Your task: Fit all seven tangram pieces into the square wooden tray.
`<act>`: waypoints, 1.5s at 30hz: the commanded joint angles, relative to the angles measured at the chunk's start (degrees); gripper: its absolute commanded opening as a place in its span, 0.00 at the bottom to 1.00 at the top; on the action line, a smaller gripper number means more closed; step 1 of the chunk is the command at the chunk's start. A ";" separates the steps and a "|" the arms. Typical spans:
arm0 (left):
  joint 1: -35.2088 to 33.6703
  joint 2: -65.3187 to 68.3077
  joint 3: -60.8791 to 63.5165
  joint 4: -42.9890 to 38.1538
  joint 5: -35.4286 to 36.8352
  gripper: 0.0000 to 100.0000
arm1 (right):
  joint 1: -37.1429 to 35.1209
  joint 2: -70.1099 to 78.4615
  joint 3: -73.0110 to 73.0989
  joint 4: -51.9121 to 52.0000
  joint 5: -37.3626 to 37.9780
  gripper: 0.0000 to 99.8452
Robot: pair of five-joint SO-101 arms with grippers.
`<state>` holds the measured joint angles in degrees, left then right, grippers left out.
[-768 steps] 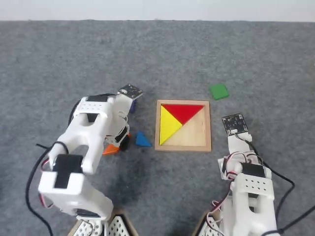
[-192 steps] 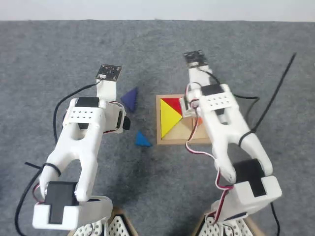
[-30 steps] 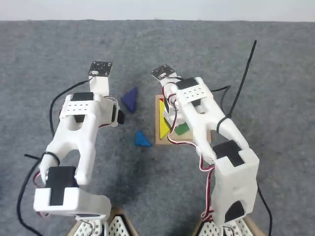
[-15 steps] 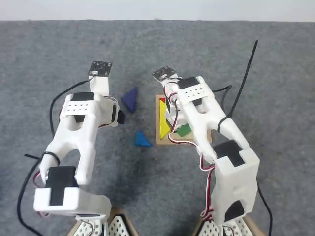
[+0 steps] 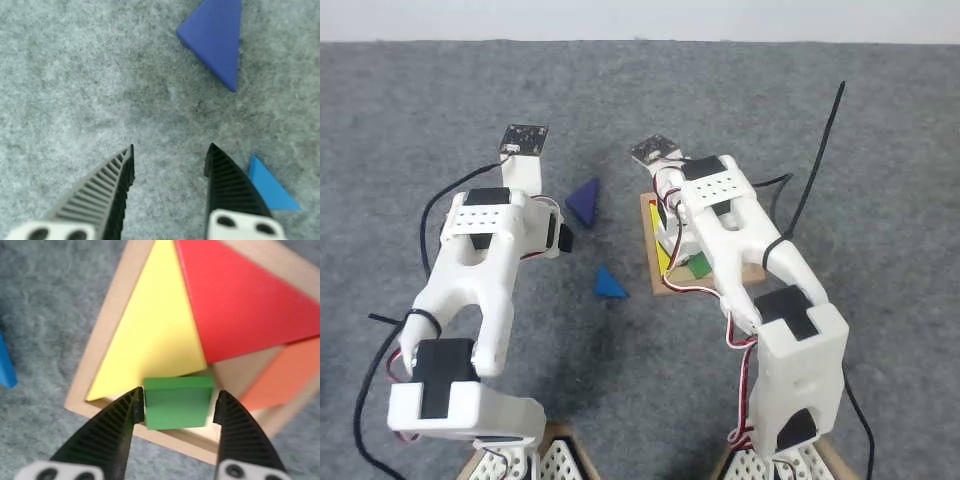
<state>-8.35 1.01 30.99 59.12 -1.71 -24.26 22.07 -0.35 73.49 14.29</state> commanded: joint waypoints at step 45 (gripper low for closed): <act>0.18 -3.96 -0.22 -0.18 -0.18 0.22 | 4.62 -31.43 28.66 -15.52 -3.60 0.23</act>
<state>-8.26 1.01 30.99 59.12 -1.71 -21.01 -0.88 24.97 60.75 12.53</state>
